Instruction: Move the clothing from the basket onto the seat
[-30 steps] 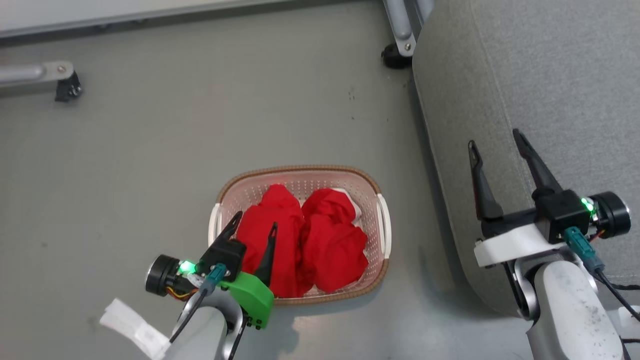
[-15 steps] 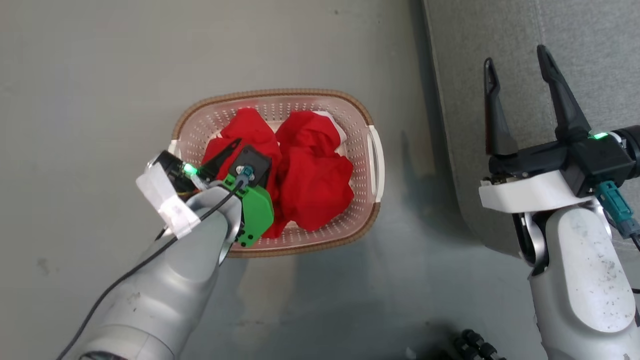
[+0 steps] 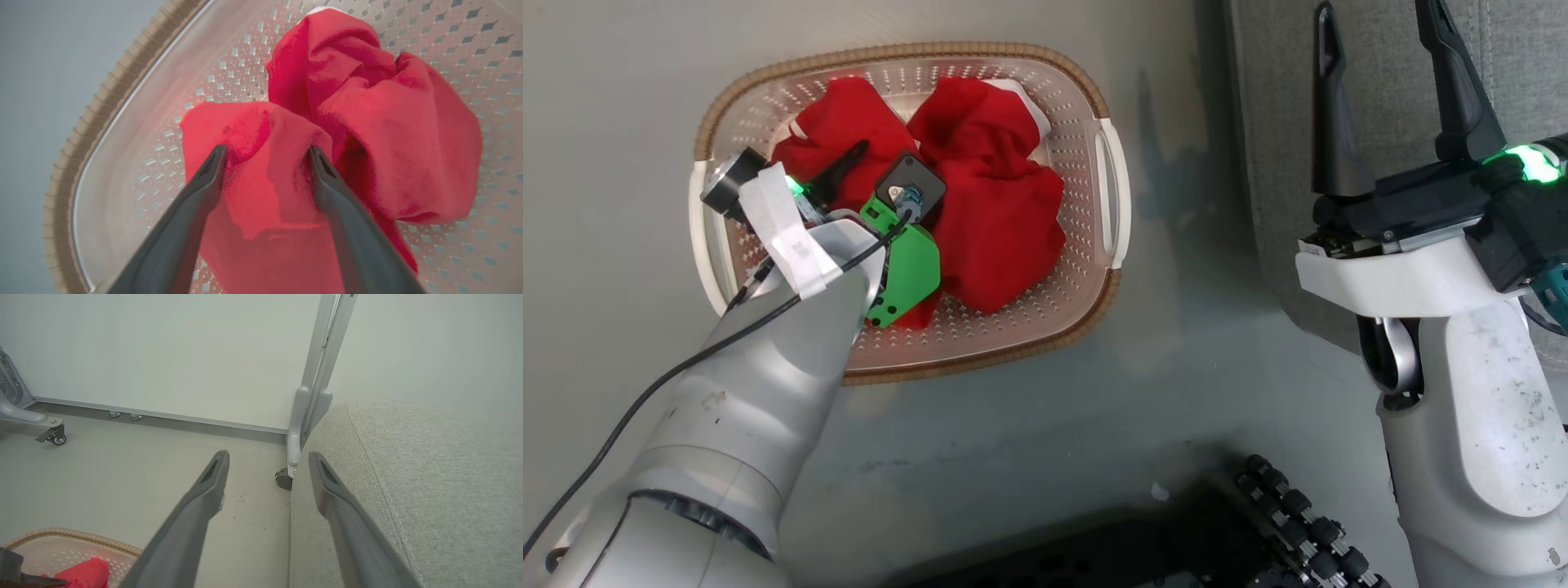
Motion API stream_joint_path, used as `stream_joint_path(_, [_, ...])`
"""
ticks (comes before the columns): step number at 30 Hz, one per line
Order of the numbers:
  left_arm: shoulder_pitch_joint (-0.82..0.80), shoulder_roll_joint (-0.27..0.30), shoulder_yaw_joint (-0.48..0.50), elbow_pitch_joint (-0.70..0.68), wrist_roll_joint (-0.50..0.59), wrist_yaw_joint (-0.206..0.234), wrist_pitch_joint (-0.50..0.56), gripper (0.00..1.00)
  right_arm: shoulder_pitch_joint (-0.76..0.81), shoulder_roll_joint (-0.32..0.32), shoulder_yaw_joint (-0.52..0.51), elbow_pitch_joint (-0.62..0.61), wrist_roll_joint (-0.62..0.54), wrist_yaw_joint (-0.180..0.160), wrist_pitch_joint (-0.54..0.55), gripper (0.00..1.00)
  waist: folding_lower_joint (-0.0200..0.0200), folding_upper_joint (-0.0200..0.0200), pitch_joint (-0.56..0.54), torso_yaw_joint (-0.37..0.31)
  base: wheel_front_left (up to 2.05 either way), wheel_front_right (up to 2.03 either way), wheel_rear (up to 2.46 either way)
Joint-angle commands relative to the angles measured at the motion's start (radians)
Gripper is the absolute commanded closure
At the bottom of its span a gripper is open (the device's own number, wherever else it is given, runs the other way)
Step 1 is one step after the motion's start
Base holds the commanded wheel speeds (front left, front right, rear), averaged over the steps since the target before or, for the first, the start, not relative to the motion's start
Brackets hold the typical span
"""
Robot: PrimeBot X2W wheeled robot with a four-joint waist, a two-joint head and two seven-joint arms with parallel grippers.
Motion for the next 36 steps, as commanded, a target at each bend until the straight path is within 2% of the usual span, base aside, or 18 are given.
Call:
stream_joint_path(1, [-0.026, 0.017, 0.000, 0.010, 0.001, 0.008, 0.009, 0.00, -0.015, 0.000, 0.005, -0.011, 0.006, 0.000, -0.003, 0.00, -0.0001, -0.0001, 0.057, -0.037, 0.00, 0.00, 0.00])
stream_joint_path(5, [-0.050, 0.029, -0.014, 0.025, 0.013, 0.024, 0.043, 0.00, -0.028, 0.000, 0.014, -0.031, 0.016, 0.000, -0.003, 0.00, -0.0001, -0.0001, 0.081, -0.044, 0.00, 0.00, 0.00])
stream_joint_path(9, [-0.061, 0.047, -0.019, 0.034, 0.012, 0.045, 0.032, 0.00, -0.034, 0.000, 0.023, -0.040, 0.030, 0.000, -0.003, 0.00, -0.0001, -0.0001, 0.097, -0.051, 0.00, 0.00, 0.00])
stream_joint_path(10, [-0.062, 0.050, -0.014, 0.035, 0.003, 0.050, 0.031, 0.68, -0.036, 0.000, 0.024, -0.040, 0.035, 0.000, -0.003, 0.00, -0.0001, -0.0001, 0.100, -0.053, 0.00, 0.00, 0.00])
stream_joint_path(11, [-0.063, 0.052, -0.014, 0.036, 0.001, 0.052, 0.027, 1.00, -0.037, 0.000, 0.024, -0.039, 0.038, 0.000, -0.003, 0.00, -0.0001, -0.0001, 0.102, -0.055, 0.00, 0.00, 0.00])
stream_joint_path(15, [-0.063, 0.057, -0.017, 0.039, -0.006, 0.055, 0.024, 1.00, -0.041, 0.000, 0.027, -0.032, 0.046, 0.000, -0.003, 0.00, -0.0001, -0.0001, 0.104, -0.059, 0.00, 0.00, 0.00])
stream_joint_path(23, [-0.010, 0.057, 0.016, 0.042, -0.064, 0.047, -0.057, 1.00, -0.031, 0.000, 0.032, -0.011, 0.068, 0.000, -0.003, 0.00, -0.0001, -0.0001, 0.051, -0.051, 0.00, 0.00, 0.00])
stream_joint_path(28, [0.048, 0.040, 0.057, 0.035, -0.130, 0.042, -0.133, 1.00, -0.009, 0.000, 0.040, 0.011, 0.067, 0.000, -0.003, 0.00, -0.0001, -0.0001, -0.046, -0.022, 0.00, 0.00, 0.00])
stream_joint_path(36, [0.165, 0.014, 0.124, -0.017, -0.235, 0.024, -0.169, 1.00, 0.059, -0.001, 0.057, 0.062, 0.029, 0.000, -0.003, 0.00, -0.0001, -0.0001, -0.238, 0.039, 0.00, 0.00, 0.00])
